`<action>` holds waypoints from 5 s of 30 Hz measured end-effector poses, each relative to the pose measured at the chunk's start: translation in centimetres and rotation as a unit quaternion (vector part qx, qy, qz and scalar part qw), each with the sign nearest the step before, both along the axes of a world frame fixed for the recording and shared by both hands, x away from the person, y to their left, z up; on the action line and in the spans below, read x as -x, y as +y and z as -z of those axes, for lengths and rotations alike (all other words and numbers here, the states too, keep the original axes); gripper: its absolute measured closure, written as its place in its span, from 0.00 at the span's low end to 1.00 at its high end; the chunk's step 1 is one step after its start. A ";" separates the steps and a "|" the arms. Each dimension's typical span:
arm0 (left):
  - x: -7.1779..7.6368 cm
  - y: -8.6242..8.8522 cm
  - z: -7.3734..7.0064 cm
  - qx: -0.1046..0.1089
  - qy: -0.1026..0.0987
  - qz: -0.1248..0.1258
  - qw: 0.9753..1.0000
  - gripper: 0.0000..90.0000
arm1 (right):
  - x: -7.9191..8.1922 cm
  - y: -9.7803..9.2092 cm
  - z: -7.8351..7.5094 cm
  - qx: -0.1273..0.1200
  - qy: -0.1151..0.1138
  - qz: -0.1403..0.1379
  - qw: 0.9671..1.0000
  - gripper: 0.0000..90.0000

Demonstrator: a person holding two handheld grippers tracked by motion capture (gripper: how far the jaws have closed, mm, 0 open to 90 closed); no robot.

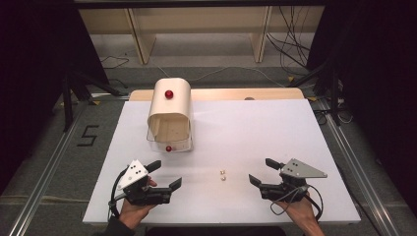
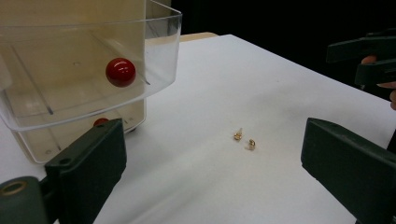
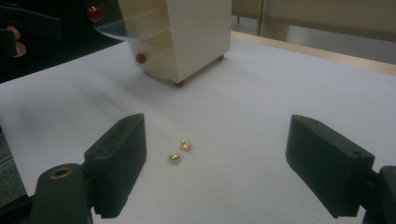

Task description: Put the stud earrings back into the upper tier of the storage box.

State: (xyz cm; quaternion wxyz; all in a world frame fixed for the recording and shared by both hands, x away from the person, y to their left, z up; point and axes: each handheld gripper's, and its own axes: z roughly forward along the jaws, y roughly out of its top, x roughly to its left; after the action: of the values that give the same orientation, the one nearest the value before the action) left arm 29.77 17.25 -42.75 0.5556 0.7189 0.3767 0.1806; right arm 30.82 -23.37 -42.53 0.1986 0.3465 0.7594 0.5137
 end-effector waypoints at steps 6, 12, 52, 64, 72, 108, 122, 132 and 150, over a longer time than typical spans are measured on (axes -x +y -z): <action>0.0 0.0 0.0 0.001 0.000 0.000 1.000 0.07 | -0.1 0.1 -0.1 0.003 0.000 -0.002 1.000 0.24; 0.0 0.0 0.0 0.002 0.000 -0.001 1.000 0.07 | -0.7 0.3 -0.2 0.009 0.012 -0.016 1.000 0.25; 0.0 0.0 0.0 0.002 0.001 -0.002 1.000 0.07 | -7.2 6.4 -0.3 0.132 0.069 -0.101 0.984 0.32; 0.0 0.1 0.0 0.003 0.002 -0.002 1.000 0.07 | -9.0 8.9 1.4 0.175 0.104 -0.135 0.970 0.43; 0.0 0.0 0.0 0.005 0.001 -0.002 1.000 0.07 | -10.3 9.7 2.9 0.201 0.124 -0.149 0.960 0.54; 0.0 0.1 -0.1 0.006 0.001 -0.002 1.000 0.07 | -10.7 10.4 3.1 0.206 0.125 -0.172 0.955 0.90; 0.0 0.1 -0.1 0.005 0.001 -0.004 1.000 0.07 | -10.6 10.9 -1.5 0.158 0.099 -0.174 0.967 0.90; 0.0 0.1 -0.1 0.004 0.000 -0.003 1.000 0.07 | -10.7 11.7 -4.2 0.153 0.090 -0.180 0.968 0.90; 0.0 0.1 -0.1 0.005 0.001 -0.003 1.000 0.07 | -11.6 14.0 -9.1 0.136 0.060 -0.186 0.971 0.90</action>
State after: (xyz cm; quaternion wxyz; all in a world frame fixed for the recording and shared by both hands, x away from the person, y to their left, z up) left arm 29.78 17.31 -42.66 0.5587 0.7151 0.3797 0.1796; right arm 42.43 -9.39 -33.39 0.0991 0.1987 0.8839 0.4116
